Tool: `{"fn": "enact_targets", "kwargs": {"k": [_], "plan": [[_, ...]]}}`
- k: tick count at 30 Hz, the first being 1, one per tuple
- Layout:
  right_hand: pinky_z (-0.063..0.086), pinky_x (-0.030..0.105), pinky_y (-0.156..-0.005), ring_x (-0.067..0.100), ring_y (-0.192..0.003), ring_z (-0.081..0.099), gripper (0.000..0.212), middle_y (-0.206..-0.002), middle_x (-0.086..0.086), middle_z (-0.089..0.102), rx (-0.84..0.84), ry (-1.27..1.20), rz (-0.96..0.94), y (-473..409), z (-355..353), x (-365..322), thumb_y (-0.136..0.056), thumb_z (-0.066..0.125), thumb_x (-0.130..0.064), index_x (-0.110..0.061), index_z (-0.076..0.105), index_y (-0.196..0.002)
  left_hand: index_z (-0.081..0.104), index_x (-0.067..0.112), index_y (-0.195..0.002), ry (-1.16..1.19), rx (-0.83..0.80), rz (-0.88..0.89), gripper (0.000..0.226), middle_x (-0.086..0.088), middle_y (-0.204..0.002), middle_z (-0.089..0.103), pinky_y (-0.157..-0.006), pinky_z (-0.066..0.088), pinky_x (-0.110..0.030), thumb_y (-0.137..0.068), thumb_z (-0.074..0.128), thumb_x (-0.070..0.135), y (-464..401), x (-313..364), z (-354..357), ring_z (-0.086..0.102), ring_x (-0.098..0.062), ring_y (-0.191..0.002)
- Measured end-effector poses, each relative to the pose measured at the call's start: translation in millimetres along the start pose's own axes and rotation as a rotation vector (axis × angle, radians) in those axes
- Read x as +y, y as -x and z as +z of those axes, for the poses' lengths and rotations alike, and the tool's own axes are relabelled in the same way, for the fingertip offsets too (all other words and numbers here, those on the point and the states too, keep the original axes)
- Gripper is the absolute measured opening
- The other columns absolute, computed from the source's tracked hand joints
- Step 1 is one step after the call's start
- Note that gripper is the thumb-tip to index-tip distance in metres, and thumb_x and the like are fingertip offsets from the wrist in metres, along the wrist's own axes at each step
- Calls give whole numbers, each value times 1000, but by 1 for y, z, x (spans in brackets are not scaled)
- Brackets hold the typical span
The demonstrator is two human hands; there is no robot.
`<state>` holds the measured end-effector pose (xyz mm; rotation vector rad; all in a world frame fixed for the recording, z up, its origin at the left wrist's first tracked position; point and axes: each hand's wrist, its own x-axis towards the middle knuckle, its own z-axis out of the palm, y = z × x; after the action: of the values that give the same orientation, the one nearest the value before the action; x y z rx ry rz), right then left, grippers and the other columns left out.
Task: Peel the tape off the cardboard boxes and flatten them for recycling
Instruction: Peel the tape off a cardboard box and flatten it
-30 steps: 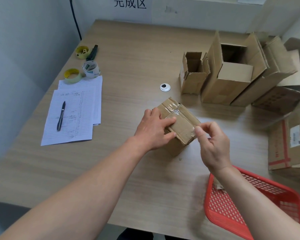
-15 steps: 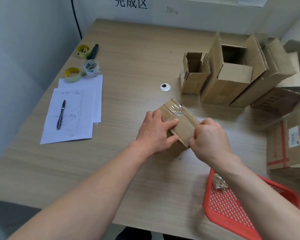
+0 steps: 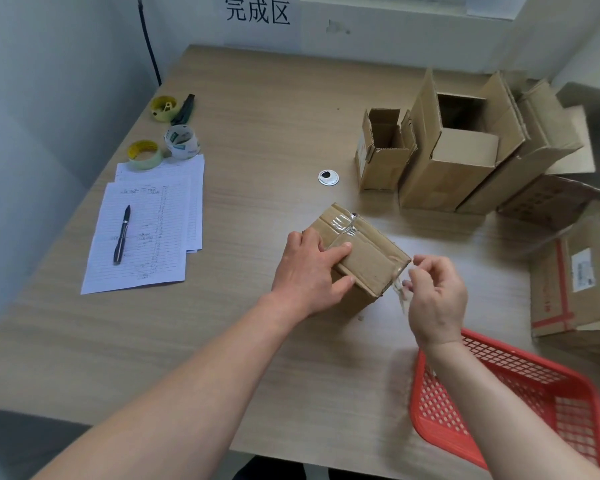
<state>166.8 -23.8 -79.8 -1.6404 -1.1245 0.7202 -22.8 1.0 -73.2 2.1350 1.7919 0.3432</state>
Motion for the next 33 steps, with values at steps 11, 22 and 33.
{"fn": "enact_targets", "kwargs": {"k": [11, 22, 33], "plan": [[38, 29, -69, 21, -71, 55, 26, -73, -1, 58, -18, 241, -7, -13, 5, -2, -89, 66, -12, -9, 59, -64, 49, 43, -142, 18, -4, -40, 60, -2, -117, 41, -107, 32, -32, -86, 60, 61, 1, -3, -4, 34, -26, -109], [46, 31, -61, 17, -64, 50, 38, -63, 3, 53, 6, -497, 374, 3, 20, -16, -90, 68, -7, -19, 53, -57, 37, 34, -142, -260, 0, 136, 107, -2, -154, 21, -109, 25, -49, -53, 68, 85, -8, 16, -29, 9, -31, -144], [50, 27, -67, 17, -71, 60, 19, -78, 12, 69, -314, -358, 38, 1, 30, -61, -88, 71, -1, -4, 65, -70, 50, 29, -123, 228, 144, 308, 88, 0, -122, 46, -79, 53, -44, -48, 85, 61, -5, -3, -30, 53, -24, -106]]}}
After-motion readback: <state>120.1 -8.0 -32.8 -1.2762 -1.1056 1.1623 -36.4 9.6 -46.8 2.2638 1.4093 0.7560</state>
